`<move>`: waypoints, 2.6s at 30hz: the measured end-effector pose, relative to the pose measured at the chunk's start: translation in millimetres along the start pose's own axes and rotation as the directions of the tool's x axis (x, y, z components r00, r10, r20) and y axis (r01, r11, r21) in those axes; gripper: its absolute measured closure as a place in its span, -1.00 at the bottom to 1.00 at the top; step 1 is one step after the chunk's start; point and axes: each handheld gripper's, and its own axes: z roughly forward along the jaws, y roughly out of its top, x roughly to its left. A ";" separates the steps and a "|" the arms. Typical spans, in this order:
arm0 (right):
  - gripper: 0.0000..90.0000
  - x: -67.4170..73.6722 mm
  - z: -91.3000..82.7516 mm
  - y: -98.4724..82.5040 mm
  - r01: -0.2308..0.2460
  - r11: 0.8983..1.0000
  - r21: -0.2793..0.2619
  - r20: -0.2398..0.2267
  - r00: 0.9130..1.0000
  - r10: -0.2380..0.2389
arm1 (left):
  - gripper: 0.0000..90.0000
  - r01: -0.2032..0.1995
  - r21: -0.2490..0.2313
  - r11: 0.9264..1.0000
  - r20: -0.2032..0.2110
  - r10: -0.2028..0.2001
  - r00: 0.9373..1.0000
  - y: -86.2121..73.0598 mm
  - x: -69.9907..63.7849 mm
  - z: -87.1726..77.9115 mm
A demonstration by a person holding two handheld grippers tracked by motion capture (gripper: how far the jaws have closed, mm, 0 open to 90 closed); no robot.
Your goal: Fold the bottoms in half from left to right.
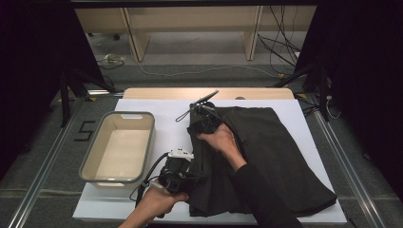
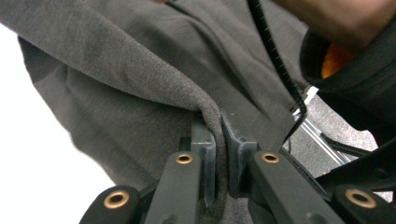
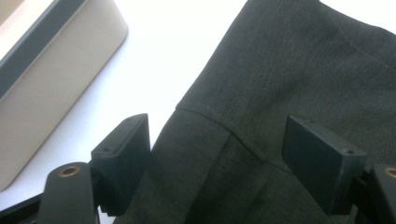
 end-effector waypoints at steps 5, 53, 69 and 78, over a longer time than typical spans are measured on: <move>-0.15 -4.2 -4.8 0.5 -0.001 1.000 0.005 0.002 1.000 0.001 | 0.87 -0.020 -0.014 1.000 0.015 0.020 1.000 8.2 -8.6 0.9; 0.90 -173.6 -145.8 -70.2 -0.168 0.981 -0.100 0.101 0.979 0.178 | 0.73 -0.096 -0.011 0.995 0.254 0.096 0.962 96.7 -94.6 98.3; 0.90 -191.2 -135.3 -89.2 -0.198 0.977 -0.080 0.116 0.972 0.206 | 0.50 -0.084 0.071 0.994 0.321 0.057 0.946 84.2 -105.7 138.6; 0.89 -205.3 -125.4 -101.3 -0.211 0.977 -0.043 0.141 0.966 0.215 | 0.26 -0.126 0.051 0.991 0.336 0.102 0.937 74.6 -104.4 117.1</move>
